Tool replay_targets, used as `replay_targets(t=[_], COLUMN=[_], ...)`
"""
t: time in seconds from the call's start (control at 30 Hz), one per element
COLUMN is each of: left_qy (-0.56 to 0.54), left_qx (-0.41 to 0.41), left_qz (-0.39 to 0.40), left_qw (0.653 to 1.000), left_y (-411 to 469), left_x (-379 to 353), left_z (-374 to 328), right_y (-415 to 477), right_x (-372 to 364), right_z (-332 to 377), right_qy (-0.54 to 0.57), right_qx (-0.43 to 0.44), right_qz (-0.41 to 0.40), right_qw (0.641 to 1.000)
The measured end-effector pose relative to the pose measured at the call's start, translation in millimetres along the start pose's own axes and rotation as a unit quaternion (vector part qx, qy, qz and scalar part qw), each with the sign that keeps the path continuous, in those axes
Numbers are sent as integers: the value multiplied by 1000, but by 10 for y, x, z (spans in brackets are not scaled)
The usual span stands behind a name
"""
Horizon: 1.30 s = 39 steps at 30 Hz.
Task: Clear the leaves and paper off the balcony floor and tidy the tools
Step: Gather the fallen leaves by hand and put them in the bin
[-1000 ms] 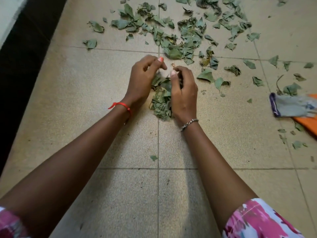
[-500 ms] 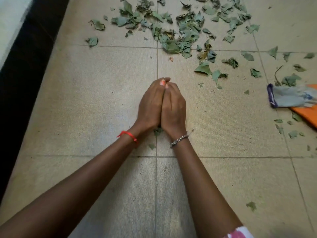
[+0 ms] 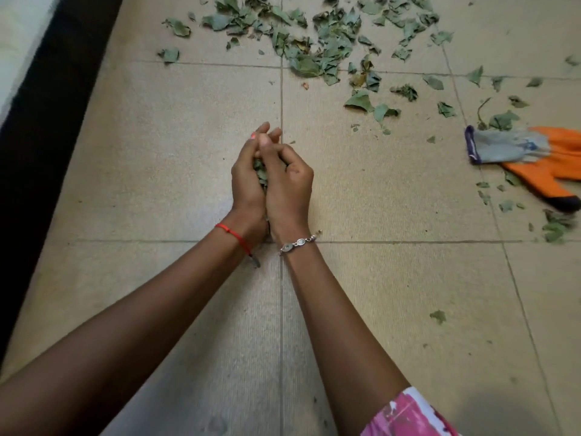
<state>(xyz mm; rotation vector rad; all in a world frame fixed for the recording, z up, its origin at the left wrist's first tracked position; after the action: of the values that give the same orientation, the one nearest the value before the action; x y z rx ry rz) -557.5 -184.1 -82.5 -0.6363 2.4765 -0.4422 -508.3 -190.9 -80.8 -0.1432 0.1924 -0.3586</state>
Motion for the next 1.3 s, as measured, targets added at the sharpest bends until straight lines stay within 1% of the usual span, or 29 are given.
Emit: replay_targets(t=[0.1, 0.2, 0.27, 0.33, 0.4, 0.47, 0.5, 0.6, 0.63, 0.67, 0.7, 0.73, 0.8, 0.83, 0.87, 0.9, 0.93, 0.97, 1.0, 1.03, 1.07, 1.13, 1.17, 1.2, 1.23, 1.3], left_qy=[-60, -93, -109, -128, -140, -130, -118, -92, -88, -95, -114, -147, -187, -183, -171, -158, -151, -149, -147, -142, -138, -134, -132, -129, -126, -119], left_qx=[67, 114, 141, 168, 205, 234, 240, 231, 223, 217, 211, 207, 189, 185, 189, 197, 200, 201, 201, 203, 206, 211, 210, 209, 207, 200], left_qz=[40, 108, 115, 122, 122, 106, 97, 69, 57, 47, 43, 45, 35, 15, -14, -42, -60, -66, -62, -55, -52, -45, -44, -39, -35, -37], left_qw=[995, 983, 977, 970, 961, 958, 959, 966, 969, 971, 970, 966, 963, 966, 967, 967, 966, 966, 967, 967, 967, 967, 968, 969, 969, 972], left_y=[-196, -414, -503, -582, -665, -737, -768, -868, -903, -952, -999, -1027, -1030, -1002, -954, -910, -864, -833, -829, -837, -837, -867, -872, -882, -892, -909], left_x=[89, 190, 351, 526, 677, 810, 880, 1027, 1079, 1110, 1104, 1112, 1126, 1146, 1186, 1244, 1307, 1369, 1413, 1442, 1492, 1540, 1560, 1560, 1561, 1557], left_z=[-41, -68, -61, -74, -80, -76, -66, -79, -84, -99, -118, -122, -134, -140, -148, -169, -202, -242, -284, -313, -319, -320, -314, -316, -318, -321], right_y=[-206, -400, -557, -710, -815, -913, -967, -1090, -1145, -1189, -1217, -1259, -1318, -1311, -1266, -1180, -1050, -893, -704, -519, -379, -244, -259, -328, -435, -696], right_x=[-72, -91, -134, -184, -207, -227, -225, -207, -215, -232, -246, -258, -239, -207, -163, -94, 3, 110, 215, 301, 359, 406, 388, 354, 321, 288], right_z=[83, 104, 89, 45, 11, -5, -16, -45, -53, -64, -76, -83, -79, -64, -50, -45, -19, 5, 11, -5, -44, -143, -174, -178, -173, -195], right_qy=[-71, -130, -152, -197, -260, -342, -384, -468, -480, -479, -457, -416, -299, -239, -189, -162, -169, -205, -261, -336, -414, -545, -579, -592, -592, -578], right_qx=[87, 154, 179, 207, 237, 273, 290, 324, 331, 336, 325, 300, 236, 200, 160, 131, 127, 138, 155, 167, 171, 189, 215, 241, 257, 267], right_qz=[14, 24, 40, 55, 65, 64, 50, -37, -50, -48, -35, -13, 28, 42, 56, 53, 33, 11, -2, -1, 17, 76, 109, 142, 170, 224], right_qw=[994, 979, 971, 957, 934, 897, 875, 821, 811, 810, 827, 858, 924, 949, 967, 977, 977, 969, 953, 927, 894, 813, 779, 756, 745, 737])
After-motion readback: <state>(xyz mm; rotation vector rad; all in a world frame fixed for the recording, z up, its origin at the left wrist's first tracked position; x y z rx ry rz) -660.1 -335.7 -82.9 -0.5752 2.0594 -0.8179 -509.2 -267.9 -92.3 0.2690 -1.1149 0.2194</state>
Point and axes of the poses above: each hand's wrist, its own y-axis towards the middle knuckle, its own x-axis out of the back of the hand, z = x × y, the point moved 4 cm from there along y, towards the middle knuckle, and after that the axes turned 9 degrees about -z, right-handed, at the moved point
